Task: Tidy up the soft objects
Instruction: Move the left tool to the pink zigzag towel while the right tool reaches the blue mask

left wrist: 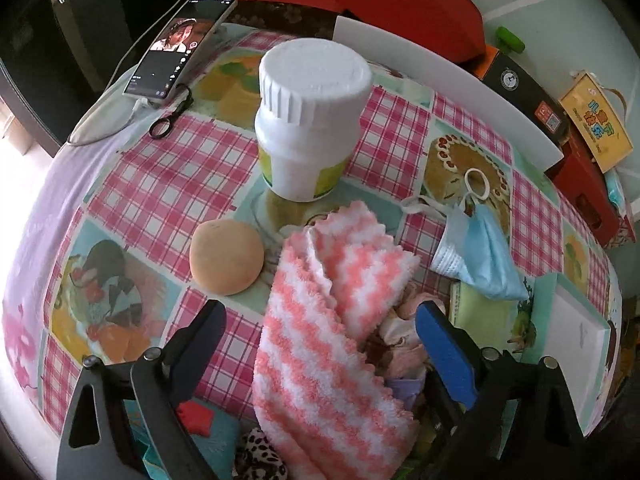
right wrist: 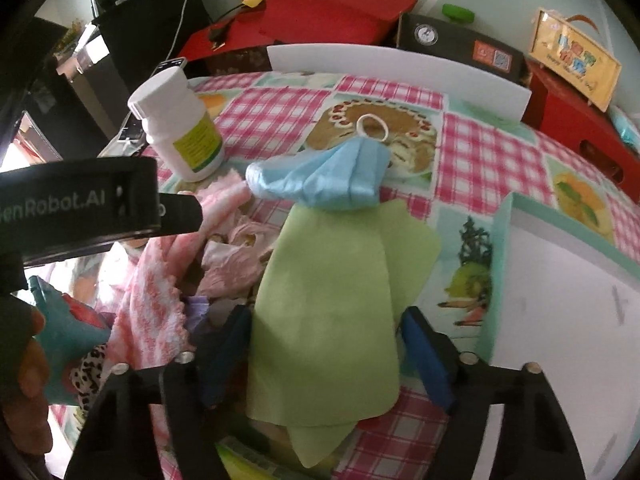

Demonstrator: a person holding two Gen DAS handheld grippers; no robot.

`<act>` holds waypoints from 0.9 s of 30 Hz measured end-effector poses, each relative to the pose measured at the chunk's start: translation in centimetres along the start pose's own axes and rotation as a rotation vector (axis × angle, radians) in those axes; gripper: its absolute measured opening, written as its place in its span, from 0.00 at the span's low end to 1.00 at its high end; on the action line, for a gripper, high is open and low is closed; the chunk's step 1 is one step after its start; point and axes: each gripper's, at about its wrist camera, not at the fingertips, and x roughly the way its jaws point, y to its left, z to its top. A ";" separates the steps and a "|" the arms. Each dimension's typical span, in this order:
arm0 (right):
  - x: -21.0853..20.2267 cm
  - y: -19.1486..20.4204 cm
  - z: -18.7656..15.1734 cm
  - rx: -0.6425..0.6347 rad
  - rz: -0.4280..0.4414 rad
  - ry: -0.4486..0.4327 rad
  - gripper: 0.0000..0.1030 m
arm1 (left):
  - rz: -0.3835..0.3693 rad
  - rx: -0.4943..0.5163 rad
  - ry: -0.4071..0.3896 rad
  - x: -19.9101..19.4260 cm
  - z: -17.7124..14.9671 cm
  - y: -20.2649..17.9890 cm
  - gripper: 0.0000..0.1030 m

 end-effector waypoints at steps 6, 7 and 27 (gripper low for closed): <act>0.0 -2.1 -0.1 0.061 0.002 0.008 0.51 | 0.000 -0.014 0.011 0.0 0.0 0.7 0.93; -0.2 -2.3 -0.2 0.069 0.001 0.005 0.51 | 0.001 -0.017 0.012 0.1 0.0 0.7 0.93; -1.3 -2.9 -0.8 0.085 0.027 -0.002 0.50 | -0.014 -0.001 0.025 -0.1 0.0 0.1 0.89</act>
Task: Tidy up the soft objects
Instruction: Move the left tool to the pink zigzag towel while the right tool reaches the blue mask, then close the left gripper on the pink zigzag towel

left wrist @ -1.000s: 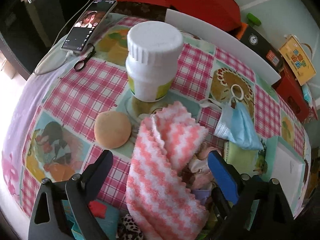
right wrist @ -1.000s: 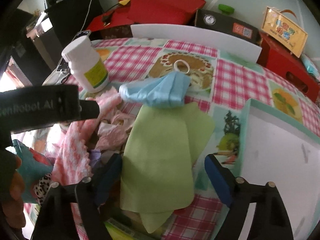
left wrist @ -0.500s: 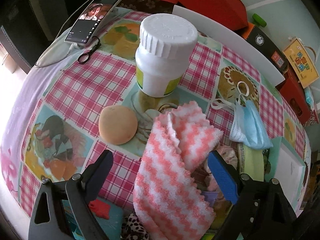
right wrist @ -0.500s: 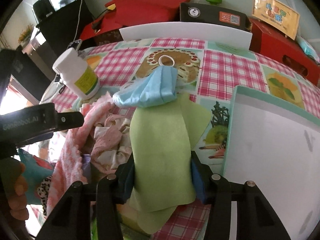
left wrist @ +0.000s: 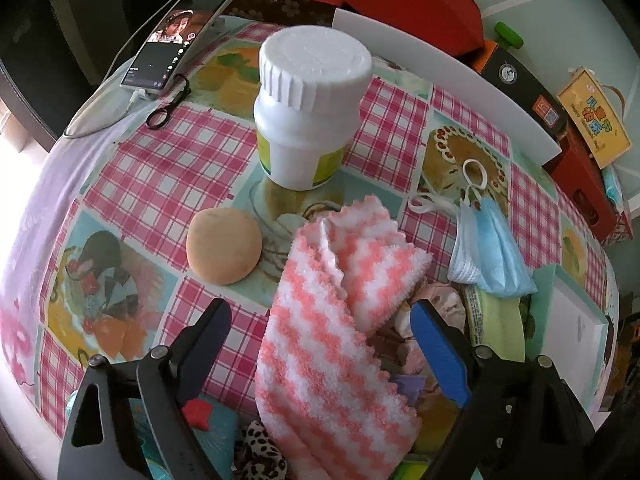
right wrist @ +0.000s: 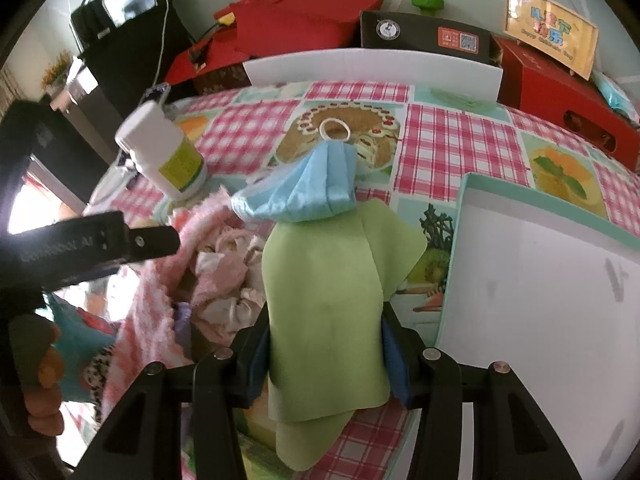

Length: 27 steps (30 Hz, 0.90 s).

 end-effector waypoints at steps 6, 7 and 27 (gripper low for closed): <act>-0.1 0.3 -0.1 -0.021 -0.034 -0.008 0.51 | 0.006 0.028 0.019 0.7 -0.1 -0.4 0.64; -0.1 0.3 -0.1 -0.020 -0.036 -0.009 0.51 | 0.001 0.027 0.030 1.0 -0.1 -0.4 0.63; -1.0 0.7 0.0 -0.043 -0.044 -0.043 0.55 | 0.028 0.027 -0.010 1.0 -0.5 -0.4 0.12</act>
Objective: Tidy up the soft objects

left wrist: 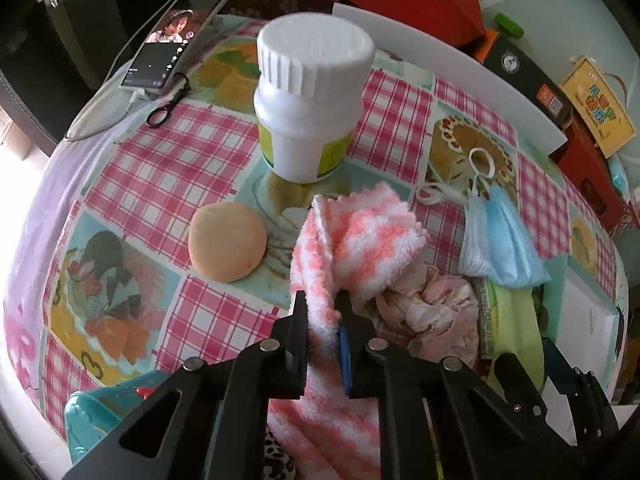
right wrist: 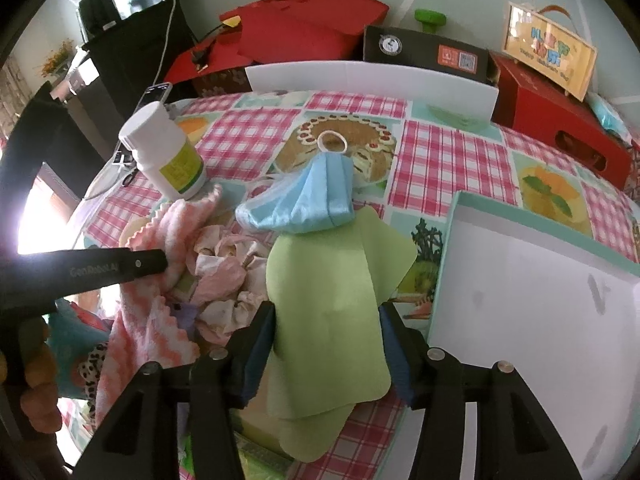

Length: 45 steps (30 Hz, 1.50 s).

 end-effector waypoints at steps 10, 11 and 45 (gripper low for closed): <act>0.4 1.5 -0.3 -0.065 -0.022 -0.010 0.53 | -0.017 -0.013 0.006 -1.3 -0.3 0.8 0.12; 0.4 1.6 -0.3 -0.067 -0.024 -0.010 0.51 | -0.020 -0.015 0.005 -1.4 -0.2 0.8 0.12; 0.1 1.3 -2.1 -0.079 -0.050 0.079 0.57 | -0.051 -0.020 0.001 -2.8 -1.0 1.2 0.12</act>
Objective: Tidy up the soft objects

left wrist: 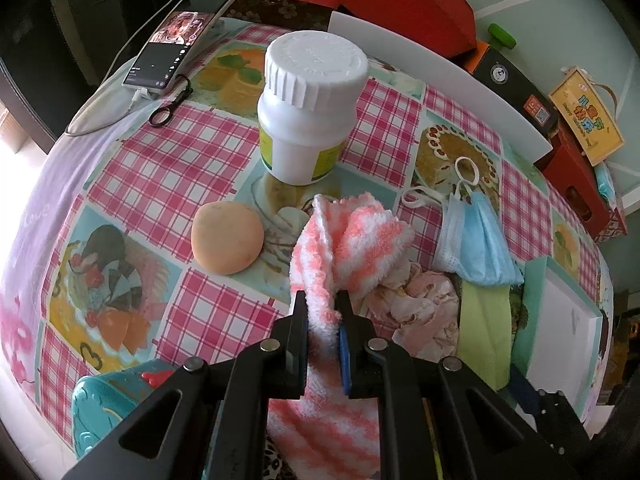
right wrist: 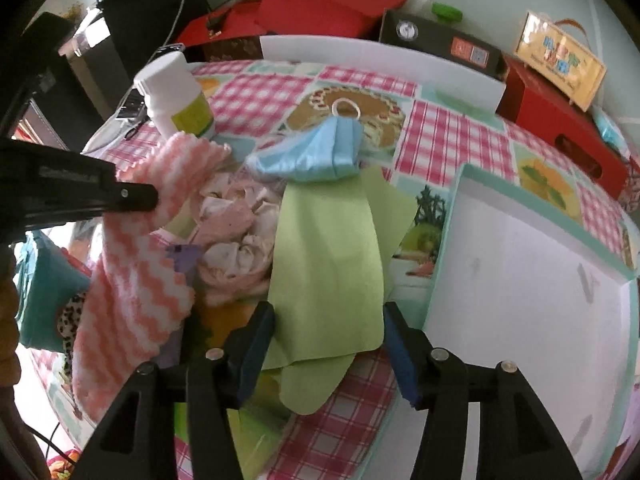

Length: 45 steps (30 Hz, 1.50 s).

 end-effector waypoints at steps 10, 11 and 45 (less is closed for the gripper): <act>1.2 0.9 -0.2 -0.042 -0.028 0.034 0.41 | -0.004 -0.008 0.004 0.0 -0.1 0.1 0.12; 1.1 0.8 -0.2 -0.044 -0.032 0.033 0.39 | -0.004 -0.009 0.004 0.0 -0.1 0.1 0.12; -1.5 1.1 -0.1 -0.135 -0.129 -0.006 0.56 | -0.026 -0.037 0.011 -0.3 0.0 0.8 0.12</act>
